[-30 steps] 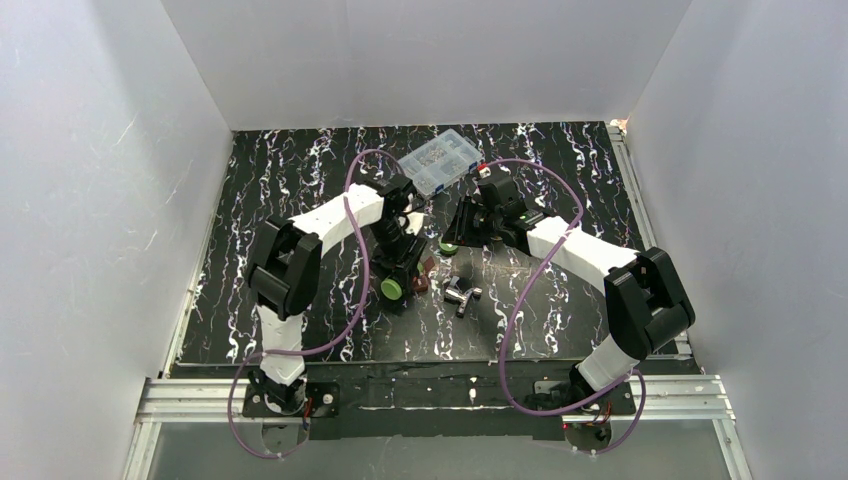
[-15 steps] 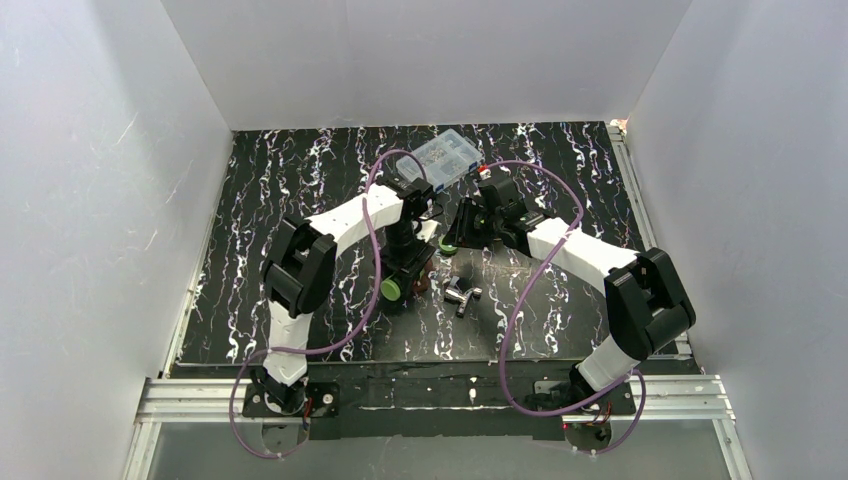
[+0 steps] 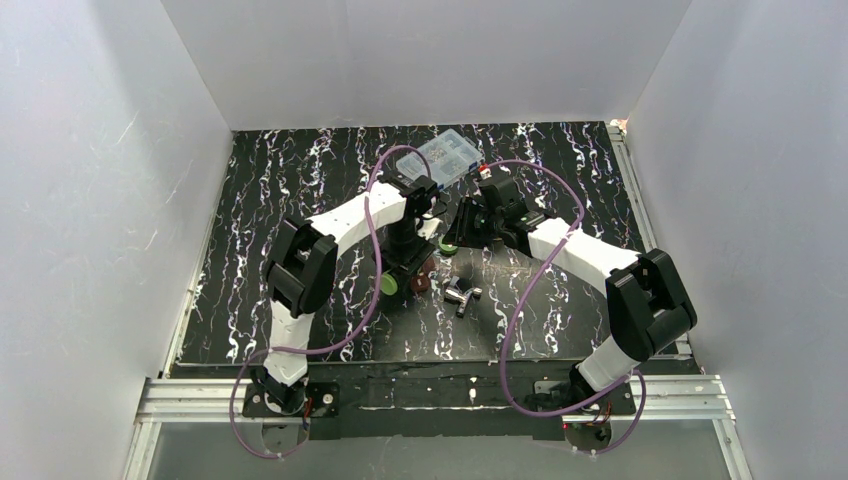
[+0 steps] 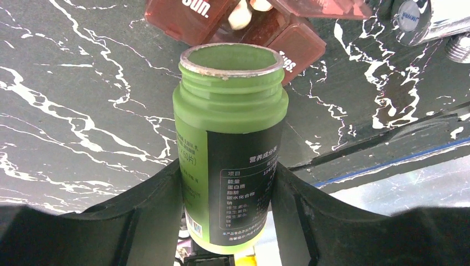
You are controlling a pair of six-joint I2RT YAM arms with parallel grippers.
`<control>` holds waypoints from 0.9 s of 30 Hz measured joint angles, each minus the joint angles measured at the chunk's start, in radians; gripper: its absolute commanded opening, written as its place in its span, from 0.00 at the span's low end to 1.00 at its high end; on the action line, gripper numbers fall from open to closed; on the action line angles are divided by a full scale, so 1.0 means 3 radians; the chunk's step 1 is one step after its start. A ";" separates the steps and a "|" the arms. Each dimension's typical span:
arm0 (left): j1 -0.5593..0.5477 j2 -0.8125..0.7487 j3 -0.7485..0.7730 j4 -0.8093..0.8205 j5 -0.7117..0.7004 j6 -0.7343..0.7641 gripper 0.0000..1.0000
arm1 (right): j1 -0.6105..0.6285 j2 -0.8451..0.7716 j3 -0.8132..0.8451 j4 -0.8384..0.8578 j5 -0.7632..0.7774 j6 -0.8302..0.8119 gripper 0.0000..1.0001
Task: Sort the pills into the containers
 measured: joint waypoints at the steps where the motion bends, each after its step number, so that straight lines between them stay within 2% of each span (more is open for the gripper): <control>1: -0.0008 0.0004 0.0018 -0.0014 -0.0022 0.0010 0.00 | 0.0000 0.0000 0.0000 0.0000 0.0001 -0.0001 0.37; 14: -0.0099 0.0057 0.0070 -0.0019 -0.0125 0.0041 0.00 | 0.0000 -0.0015 0.0000 0.0001 0.0001 -0.0001 0.37; 21: -0.0057 -0.0043 -0.0254 0.0220 -0.0099 -0.0011 0.00 | 0.0000 -0.0015 0.0000 0.0001 0.0000 -0.0001 0.37; 27: 0.0041 -0.0355 -0.0570 0.0507 -0.0036 -0.0080 0.00 | 0.0001 -0.0015 0.0000 0.0000 -0.0001 -0.0003 0.37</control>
